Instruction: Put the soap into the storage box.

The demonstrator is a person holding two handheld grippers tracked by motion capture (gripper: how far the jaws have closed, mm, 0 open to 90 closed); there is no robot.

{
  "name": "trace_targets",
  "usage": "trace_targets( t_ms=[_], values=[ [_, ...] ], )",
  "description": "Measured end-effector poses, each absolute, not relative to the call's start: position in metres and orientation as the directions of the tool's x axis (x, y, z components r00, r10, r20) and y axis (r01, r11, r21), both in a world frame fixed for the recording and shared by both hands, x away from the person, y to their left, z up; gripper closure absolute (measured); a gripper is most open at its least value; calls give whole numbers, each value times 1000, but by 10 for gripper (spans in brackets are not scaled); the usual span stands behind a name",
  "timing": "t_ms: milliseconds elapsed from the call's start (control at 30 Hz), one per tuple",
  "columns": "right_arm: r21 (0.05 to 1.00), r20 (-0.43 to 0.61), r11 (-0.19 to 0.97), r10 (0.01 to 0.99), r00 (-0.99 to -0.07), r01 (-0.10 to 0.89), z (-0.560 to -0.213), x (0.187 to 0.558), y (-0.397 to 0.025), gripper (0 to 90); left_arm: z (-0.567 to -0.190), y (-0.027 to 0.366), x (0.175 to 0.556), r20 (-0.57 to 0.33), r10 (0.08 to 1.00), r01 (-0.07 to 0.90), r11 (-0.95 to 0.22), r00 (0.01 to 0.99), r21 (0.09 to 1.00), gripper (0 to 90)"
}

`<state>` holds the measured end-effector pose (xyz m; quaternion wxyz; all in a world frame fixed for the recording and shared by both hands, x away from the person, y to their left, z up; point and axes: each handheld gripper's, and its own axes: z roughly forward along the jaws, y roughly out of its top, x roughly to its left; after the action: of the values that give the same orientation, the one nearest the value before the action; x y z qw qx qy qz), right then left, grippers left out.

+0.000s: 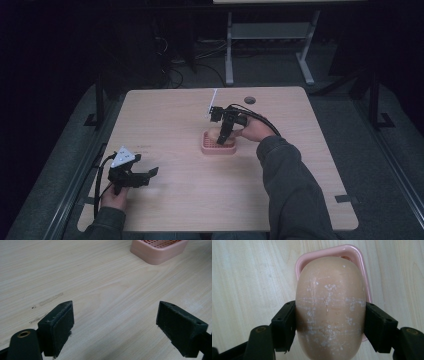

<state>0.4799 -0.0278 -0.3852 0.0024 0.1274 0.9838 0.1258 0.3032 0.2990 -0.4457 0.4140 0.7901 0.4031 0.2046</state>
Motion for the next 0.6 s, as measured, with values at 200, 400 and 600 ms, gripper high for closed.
trace_targets(
  t_ms=[200,400,600],
  values=[
    [238,21,942,238,-971,236,-393,483,-19,318,-446,299,303,-11,806,468,-332,592,819,143],
    [222,28,948,228,-973,228,-400,486,-15,318,-446,299,303,-17,807,471,-327,590,819,143],
    [213,22,951,226,-974,225,-405,488,-12,318,-446,299,303,-14,807,469,-329,591,820,143]
  ],
)
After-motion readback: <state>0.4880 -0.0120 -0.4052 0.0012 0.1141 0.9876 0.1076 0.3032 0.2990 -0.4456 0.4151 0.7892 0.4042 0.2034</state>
